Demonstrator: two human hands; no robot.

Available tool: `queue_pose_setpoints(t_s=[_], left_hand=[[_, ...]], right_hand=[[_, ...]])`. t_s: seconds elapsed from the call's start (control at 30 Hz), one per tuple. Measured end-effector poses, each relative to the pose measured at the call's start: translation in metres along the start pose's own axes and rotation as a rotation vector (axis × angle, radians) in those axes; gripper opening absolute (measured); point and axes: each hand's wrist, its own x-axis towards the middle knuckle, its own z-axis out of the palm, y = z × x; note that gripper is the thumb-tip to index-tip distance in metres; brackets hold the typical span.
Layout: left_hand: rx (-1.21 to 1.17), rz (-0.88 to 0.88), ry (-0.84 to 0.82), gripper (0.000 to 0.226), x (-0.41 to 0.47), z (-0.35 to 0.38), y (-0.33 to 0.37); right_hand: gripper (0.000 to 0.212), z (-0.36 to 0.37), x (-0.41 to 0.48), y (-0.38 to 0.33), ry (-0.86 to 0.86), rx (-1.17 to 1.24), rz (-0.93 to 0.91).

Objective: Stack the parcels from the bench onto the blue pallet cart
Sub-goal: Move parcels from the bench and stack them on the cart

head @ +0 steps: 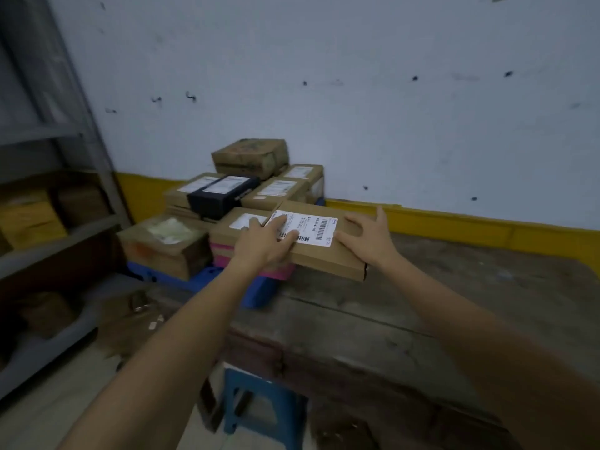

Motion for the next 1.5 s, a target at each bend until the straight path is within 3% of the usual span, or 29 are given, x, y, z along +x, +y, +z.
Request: queue_pose_setpoints(t_s=[0.33, 0.63, 1.03, 1.5], left_hand=[[0.036, -0.076, 0.072, 0.061, -0.008, -0.107, -0.205], [0.075, -0.12, 0.025, 0.062, 0.058, -0.119, -0.33], [0.015, -0.012, -0.126, 0.063, 0.158, -0.066, -0.366], [-0.014, 0.107, -0.064, 0.059, 0.187, -0.054, -0.386]], right_hand=[[0.055, 0.151, -0.009, -0.168, -0.067, 0.005, -0.106], [0.057, 0.272, 0.043, -0.216, -0.144, 0.035, -0.097], [0.06, 0.337, 0.102, -0.19, -0.117, -0.045, 0.074], [0.057, 0.358, 0.112, -0.206, -0.105, -0.202, 0.22]])
